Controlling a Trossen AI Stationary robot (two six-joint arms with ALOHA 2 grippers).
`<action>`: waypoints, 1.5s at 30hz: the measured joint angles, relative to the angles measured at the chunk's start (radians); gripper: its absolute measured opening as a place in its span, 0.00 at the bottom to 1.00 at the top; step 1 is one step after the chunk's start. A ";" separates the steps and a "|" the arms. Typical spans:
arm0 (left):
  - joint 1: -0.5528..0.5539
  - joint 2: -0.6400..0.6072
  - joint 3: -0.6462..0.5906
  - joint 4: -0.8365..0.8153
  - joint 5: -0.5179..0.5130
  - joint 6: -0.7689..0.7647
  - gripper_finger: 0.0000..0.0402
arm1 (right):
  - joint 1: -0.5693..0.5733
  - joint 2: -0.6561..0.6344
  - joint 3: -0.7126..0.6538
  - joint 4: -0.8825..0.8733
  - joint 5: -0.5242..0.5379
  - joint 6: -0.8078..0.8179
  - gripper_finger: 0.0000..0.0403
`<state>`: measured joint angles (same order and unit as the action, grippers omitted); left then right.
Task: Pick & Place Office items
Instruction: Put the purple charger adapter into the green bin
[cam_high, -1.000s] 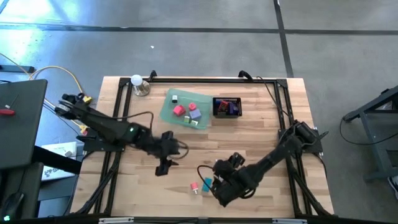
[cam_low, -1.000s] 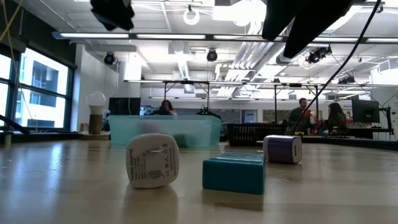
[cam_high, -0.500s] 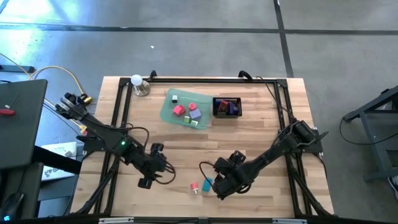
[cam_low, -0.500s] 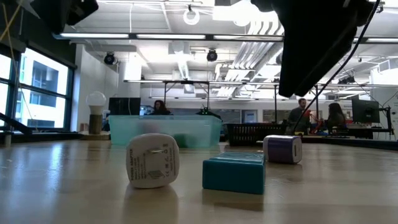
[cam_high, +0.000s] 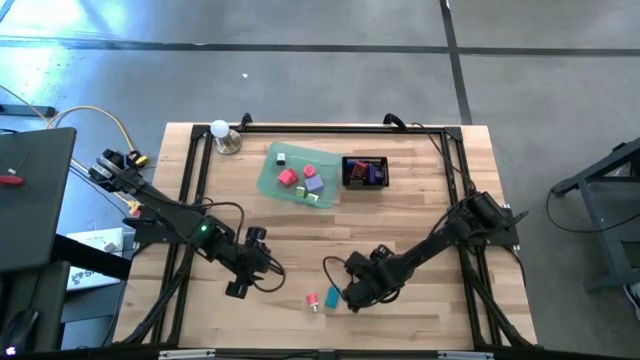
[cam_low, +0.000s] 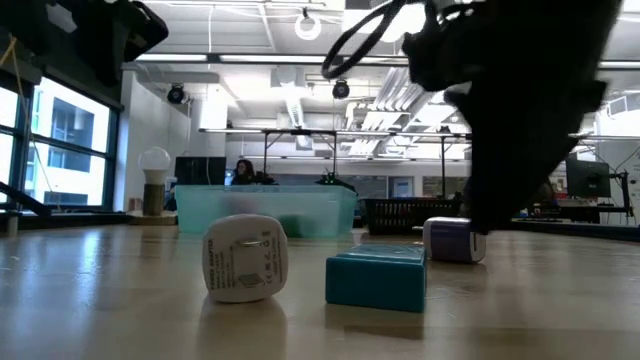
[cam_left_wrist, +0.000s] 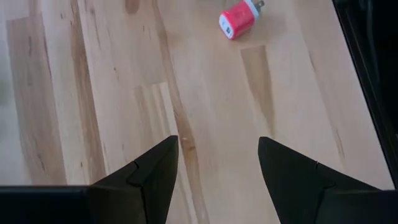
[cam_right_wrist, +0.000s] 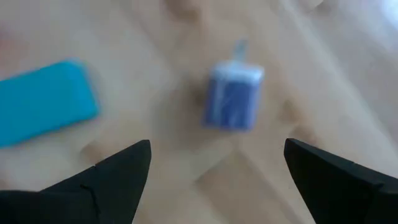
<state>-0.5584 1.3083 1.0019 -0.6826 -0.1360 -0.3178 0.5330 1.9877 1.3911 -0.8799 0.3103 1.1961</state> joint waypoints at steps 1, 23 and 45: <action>0.005 0.000 0.000 0.002 0.000 0.008 0.54 | -0.008 0.000 -0.007 0.000 0.021 0.000 0.89; 0.085 0.000 0.000 0.036 0.002 0.119 0.54 | -0.040 0.000 -0.115 0.149 0.060 -0.053 0.62; 0.120 0.002 -0.021 0.097 0.030 0.216 0.54 | -0.014 0.000 -0.114 0.183 0.079 -0.067 0.29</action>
<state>-0.4389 1.3098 0.9813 -0.5858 -0.1064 -0.1017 0.5191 1.9877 1.2774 -0.6969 0.3893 1.1294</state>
